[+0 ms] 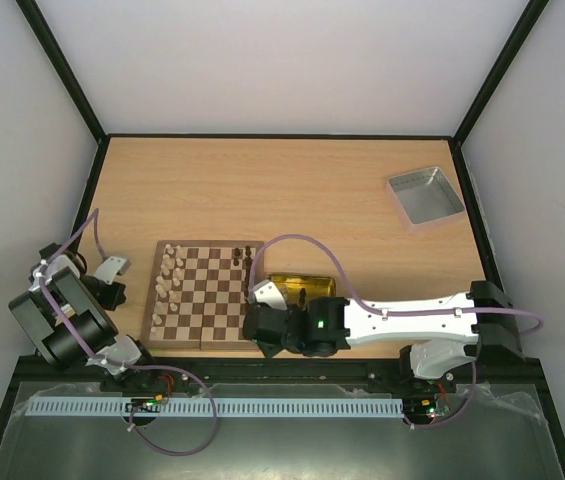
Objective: Set up the chess pieces on the board
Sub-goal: Move the chessboard to the center of the board.
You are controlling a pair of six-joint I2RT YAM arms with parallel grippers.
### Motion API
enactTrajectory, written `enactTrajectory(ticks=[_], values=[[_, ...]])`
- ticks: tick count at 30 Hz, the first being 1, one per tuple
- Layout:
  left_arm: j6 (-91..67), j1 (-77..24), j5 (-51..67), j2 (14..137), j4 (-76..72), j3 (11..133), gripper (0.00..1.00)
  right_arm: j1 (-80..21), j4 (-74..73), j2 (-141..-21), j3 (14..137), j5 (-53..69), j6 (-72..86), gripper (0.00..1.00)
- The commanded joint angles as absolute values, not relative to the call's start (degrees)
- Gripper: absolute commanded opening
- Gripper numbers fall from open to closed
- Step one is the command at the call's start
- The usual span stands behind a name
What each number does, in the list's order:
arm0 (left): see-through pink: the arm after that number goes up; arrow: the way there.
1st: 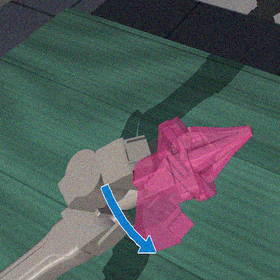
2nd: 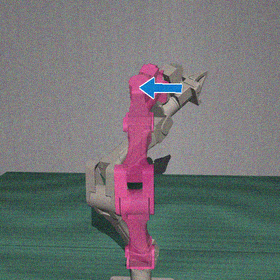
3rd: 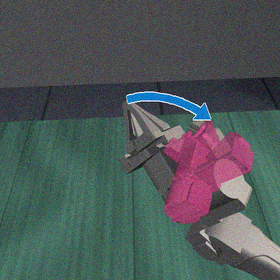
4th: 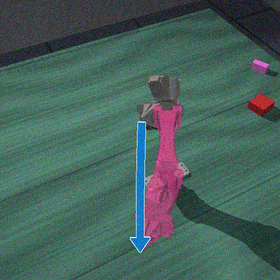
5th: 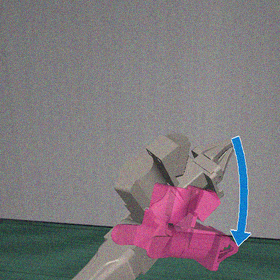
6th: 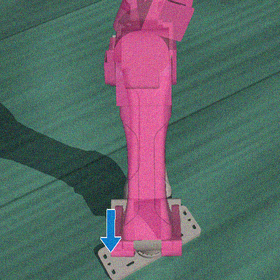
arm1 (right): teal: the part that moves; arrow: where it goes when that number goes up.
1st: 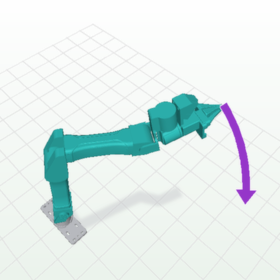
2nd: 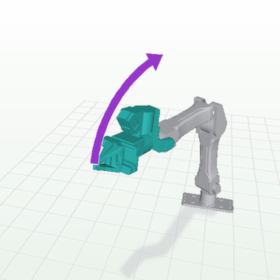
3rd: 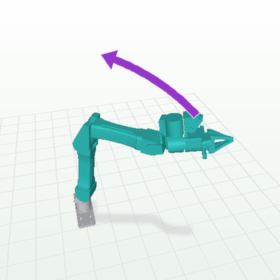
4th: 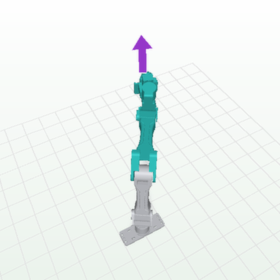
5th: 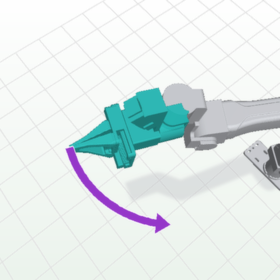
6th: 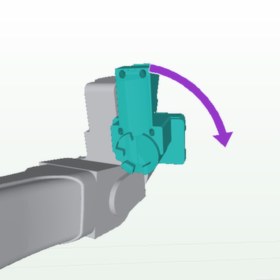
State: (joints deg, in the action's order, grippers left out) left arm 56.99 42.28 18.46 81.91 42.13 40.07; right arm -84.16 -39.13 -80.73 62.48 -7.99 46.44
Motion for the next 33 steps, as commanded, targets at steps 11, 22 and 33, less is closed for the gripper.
enactTrajectory(ticks=[11, 22, 33], values=[[54.67, 37.94, 15.40, 84.18, 38.39, 35.83, 0.02, -94.78, -42.73, -82.07, 59.74, -4.97, 50.55, 0.02], [50.83, 31.83, 15.86, 85.79, 36.11, 34.21, 0.03, -94.91, -39.65, -78.41, 51.18, -6.47, 54.58, 0.02], [47.45, 25.95, 16.74, 88.07, 35.06, 33.72, 0.02, -94.72, -38.20, -74.03, 44.41, -8.21, 59.09, 0.02]])
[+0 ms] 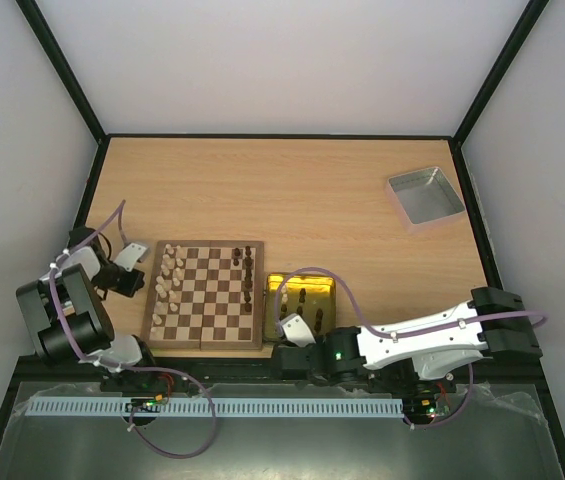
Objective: Set up the chess pieces on the board
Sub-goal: Move the chessboard to the center of the board, then move the storage box to the center of the board.
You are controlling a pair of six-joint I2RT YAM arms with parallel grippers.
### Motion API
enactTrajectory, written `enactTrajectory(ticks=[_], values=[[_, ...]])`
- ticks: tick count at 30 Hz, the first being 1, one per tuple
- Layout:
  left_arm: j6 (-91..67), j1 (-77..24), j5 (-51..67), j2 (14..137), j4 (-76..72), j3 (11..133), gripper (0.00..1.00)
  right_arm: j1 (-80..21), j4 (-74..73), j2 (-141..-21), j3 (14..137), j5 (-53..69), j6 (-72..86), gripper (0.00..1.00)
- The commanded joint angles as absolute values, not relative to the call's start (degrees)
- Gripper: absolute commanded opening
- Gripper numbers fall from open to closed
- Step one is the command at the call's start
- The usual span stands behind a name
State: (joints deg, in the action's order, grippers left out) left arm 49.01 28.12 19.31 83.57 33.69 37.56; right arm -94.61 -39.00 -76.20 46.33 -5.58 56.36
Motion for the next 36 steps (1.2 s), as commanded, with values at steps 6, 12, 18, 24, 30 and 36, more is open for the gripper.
enactTrajectory(ticks=[6, 12, 18, 24, 30, 36], values=[[46.79, 22.37, 16.94, 87.94, 36.80, 34.06, 0.02, -93.91, -37.42, -72.84, 42.33, -8.70, 59.59, 0.02], [46.09, 19.69, 17.25, 87.70, 38.11, 34.04, 0.02, -91.12, -35.61, -71.43, 39.28, -8.76, 60.12, 0.02], [45.46, 18.58, 18.17, 88.86, 38.64, 34.57, 0.02, -89.88, -34.05, -71.08, 37.82, -8.13, 59.33, 0.02], [44.96, 15.79, 19.23, 89.26, 40.05, 35.32, 0.02, -89.43, -33.76, -72.75, 37.70, -7.50, 58.27, 0.02], [45.37, 14.16, 19.34, 89.92, 42.31, 36.62, 0.02, -89.09, -33.00, -71.63, 36.63, -6.51, 58.14, 0.02], [45.77, 13.49, 19.65, 89.90, 43.77, 36.86, 0.02, -88.78, -32.97, -70.94, 35.20, -6.11, 58.05, 0.02]])
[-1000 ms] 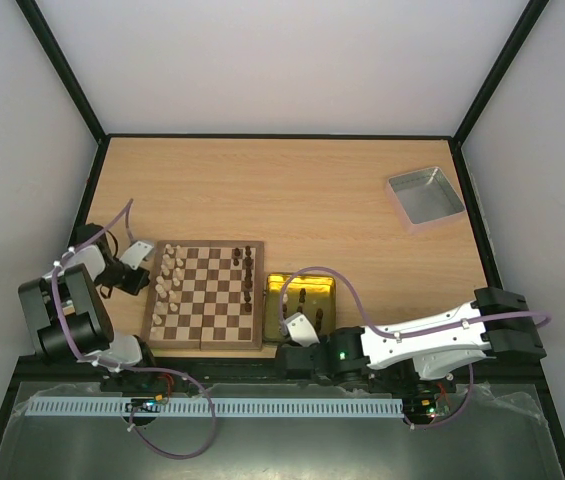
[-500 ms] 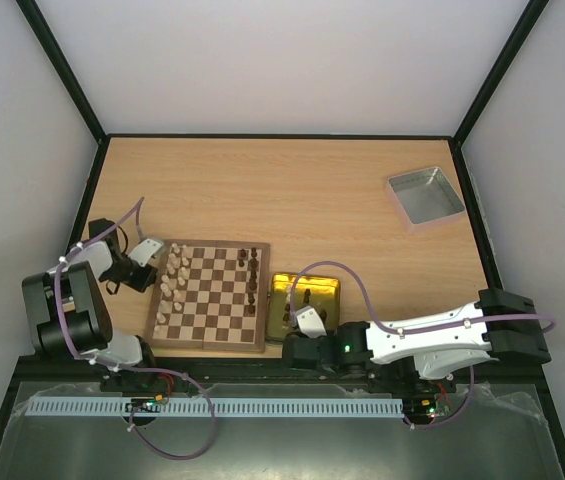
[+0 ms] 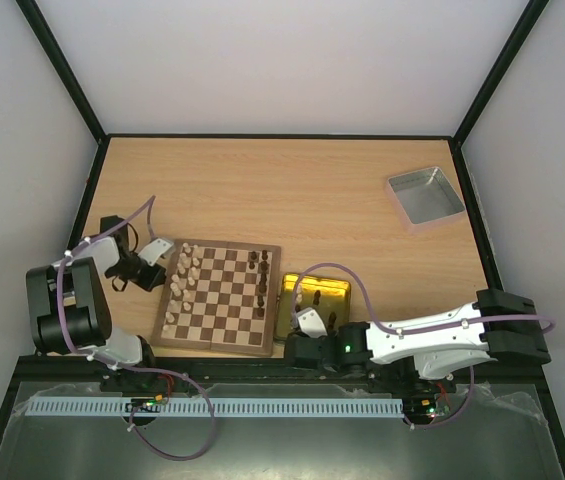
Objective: Set up the chess pieces on the board
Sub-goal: Move the storage box to the center of the board.
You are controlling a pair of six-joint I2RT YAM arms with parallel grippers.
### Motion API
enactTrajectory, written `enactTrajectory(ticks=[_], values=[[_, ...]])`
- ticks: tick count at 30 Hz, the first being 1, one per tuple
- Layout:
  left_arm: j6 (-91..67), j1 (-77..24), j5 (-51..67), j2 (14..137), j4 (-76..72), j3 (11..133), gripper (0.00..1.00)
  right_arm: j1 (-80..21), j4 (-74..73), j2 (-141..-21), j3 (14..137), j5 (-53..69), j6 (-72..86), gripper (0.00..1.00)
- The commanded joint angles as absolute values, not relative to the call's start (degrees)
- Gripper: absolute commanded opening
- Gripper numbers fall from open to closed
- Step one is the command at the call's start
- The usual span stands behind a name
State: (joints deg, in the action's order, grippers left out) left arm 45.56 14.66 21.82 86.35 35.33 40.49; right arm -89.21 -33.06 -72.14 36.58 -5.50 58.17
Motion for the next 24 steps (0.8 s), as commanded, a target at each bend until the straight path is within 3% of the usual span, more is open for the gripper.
enactTrajectory(ticks=[1, 9, 24], values=[[45.83, 13.39, 19.87, 89.92, 44.11, 37.13, 0.02, -88.65, -32.80, -70.89, 34.95, -6.07, 57.97, 0.02], [44.98, 10.99, 22.21, 89.86, 45.61, 38.34, 0.02, -84.85, -34.16, -68.78, 32.76, -7.45, 56.46, 0.02], [42.48, 6.49, 24.02, 92.05, 44.48, 41.22, 0.02, -66.40, -32.77, -66.02, 32.47, -11.98, 57.63, 0.02]])
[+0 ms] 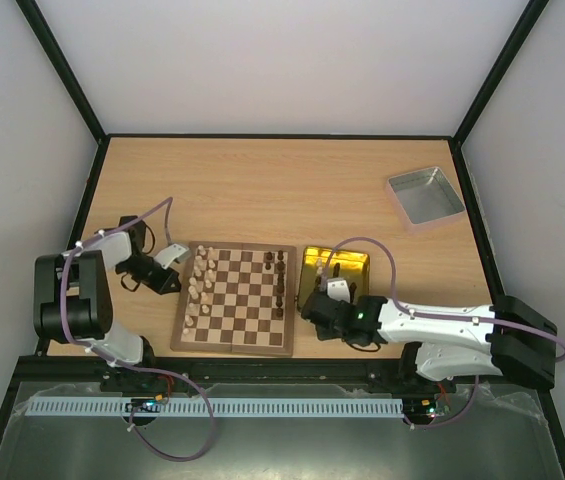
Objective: Set up the chess pieces on the board
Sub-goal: Move the storage box to the center of the board.
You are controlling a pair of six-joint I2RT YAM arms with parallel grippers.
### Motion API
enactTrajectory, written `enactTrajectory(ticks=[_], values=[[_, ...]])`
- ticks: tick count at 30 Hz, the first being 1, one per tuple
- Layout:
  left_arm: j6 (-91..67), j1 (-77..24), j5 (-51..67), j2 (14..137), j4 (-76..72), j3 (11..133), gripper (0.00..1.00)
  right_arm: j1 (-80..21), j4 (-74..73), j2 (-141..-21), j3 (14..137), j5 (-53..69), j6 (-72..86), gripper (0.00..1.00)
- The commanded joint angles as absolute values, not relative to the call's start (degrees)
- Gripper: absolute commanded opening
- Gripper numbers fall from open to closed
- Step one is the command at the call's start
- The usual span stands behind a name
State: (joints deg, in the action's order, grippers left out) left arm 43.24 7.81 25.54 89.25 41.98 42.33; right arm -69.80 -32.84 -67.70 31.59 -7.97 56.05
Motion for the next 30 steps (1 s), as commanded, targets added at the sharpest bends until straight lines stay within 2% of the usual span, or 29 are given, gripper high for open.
enactTrajectory(ticks=[1, 5, 16, 25, 30], values=[[42.39, 6.35, 24.04, 92.17, 44.27, 41.32, 0.02, -65.14, -32.08, -65.67, 32.27, -12.11, 57.59, 0.02], [42.11, 5.95, 24.47, 92.91, 43.60, 41.92, 0.02, -60.55, -30.73, -65.26, 32.26, -11.81, 57.02, 0.02], [39.35, 1.87, 27.63, 95.53, 42.99, 45.09, 0.03, -61.41, -32.10, -64.62, 34.56, -4.39, 53.91, 0.02], [37.64, -0.20, 28.17, 96.62, 42.63, 46.81, 0.02, -77.33, -36.70, -67.13, 41.21, -5.34, 59.58, 0.02], [37.30, -0.44, 28.08, 96.99, 42.45, 47.09, 0.02, -82.74, -35.47, -67.59, 41.00, -4.18, 62.18, 0.02]])
